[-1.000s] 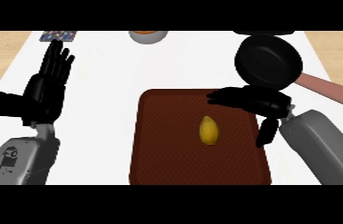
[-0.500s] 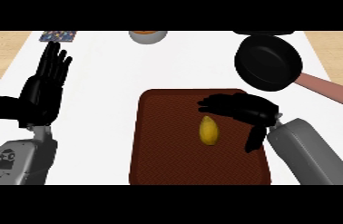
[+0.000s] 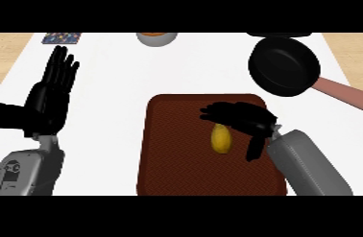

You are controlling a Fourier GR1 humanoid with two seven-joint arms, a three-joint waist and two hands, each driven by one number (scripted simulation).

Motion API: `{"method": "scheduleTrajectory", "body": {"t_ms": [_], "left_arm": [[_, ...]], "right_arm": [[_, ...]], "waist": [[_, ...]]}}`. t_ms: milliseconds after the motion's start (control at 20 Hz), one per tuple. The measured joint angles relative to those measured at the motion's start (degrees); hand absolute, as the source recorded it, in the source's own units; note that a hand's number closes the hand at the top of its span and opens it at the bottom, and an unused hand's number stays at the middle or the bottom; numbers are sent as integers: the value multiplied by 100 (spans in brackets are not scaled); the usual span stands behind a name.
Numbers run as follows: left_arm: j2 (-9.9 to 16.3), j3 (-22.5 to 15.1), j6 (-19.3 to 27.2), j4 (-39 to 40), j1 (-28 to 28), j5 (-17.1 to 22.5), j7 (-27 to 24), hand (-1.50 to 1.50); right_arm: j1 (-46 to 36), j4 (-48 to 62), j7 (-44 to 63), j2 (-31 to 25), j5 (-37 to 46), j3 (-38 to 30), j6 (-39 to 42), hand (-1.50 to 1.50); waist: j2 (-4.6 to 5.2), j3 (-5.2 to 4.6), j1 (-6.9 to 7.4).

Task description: Pick the lemon from the tray and place it in the pot

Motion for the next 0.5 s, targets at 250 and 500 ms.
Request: {"method": "scheduleTrajectory", "body": {"t_ms": [250,500], "left_arm": [[-66,47,17,140,-82,-128,-85,0],[-44,127,-82,-23,-71,-90,94,0]], "right_arm": [[-249,974,-370,329,362,-131,-505,-150],[-299,1287,-471,625,672,-165,-708,-150]], "waist": [[7,0,17],[-18,-21,14]]}}
